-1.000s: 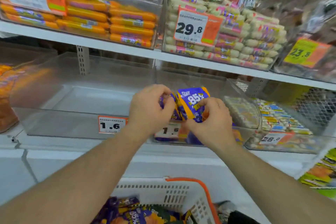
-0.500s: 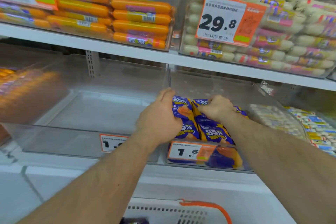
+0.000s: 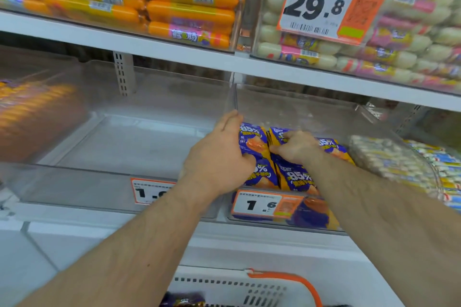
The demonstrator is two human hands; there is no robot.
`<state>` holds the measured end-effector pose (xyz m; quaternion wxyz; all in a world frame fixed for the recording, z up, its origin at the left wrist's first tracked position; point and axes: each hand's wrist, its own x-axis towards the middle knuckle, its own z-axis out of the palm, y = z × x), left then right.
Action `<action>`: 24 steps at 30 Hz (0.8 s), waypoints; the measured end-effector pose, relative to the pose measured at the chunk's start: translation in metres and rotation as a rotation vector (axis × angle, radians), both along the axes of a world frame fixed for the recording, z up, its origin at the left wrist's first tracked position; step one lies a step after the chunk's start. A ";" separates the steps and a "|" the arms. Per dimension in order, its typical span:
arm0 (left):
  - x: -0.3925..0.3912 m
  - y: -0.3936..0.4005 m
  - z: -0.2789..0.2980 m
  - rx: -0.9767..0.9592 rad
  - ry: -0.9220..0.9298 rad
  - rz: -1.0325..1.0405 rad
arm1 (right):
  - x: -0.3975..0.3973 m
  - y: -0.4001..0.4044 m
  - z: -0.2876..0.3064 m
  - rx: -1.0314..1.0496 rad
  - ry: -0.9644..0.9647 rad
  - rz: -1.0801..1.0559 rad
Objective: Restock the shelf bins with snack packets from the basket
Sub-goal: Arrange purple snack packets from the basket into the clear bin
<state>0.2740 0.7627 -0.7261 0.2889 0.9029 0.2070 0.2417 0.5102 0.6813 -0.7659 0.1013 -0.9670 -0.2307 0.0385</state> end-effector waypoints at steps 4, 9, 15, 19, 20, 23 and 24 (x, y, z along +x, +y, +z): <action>0.000 -0.001 0.001 0.027 0.002 0.012 | -0.003 -0.001 0.003 0.026 0.005 -0.006; 0.000 -0.001 0.001 0.031 0.011 0.008 | -0.025 -0.008 0.026 0.130 -0.093 -0.017; -0.018 -0.012 -0.001 0.096 -0.377 0.011 | -0.111 -0.033 0.055 0.385 -0.331 0.136; -0.064 -0.033 -0.019 0.238 -0.649 -0.056 | -0.187 -0.067 0.038 0.820 -0.742 0.494; -0.079 -0.038 -0.030 0.215 -0.663 -0.065 | -0.205 -0.075 0.027 0.823 -0.757 0.581; -0.126 -0.050 -0.082 -0.008 -0.567 0.025 | -0.242 -0.095 -0.024 0.722 -0.606 0.714; -0.139 -0.054 -0.100 -0.108 -0.503 0.083 | -0.249 -0.100 -0.044 0.657 -0.519 0.718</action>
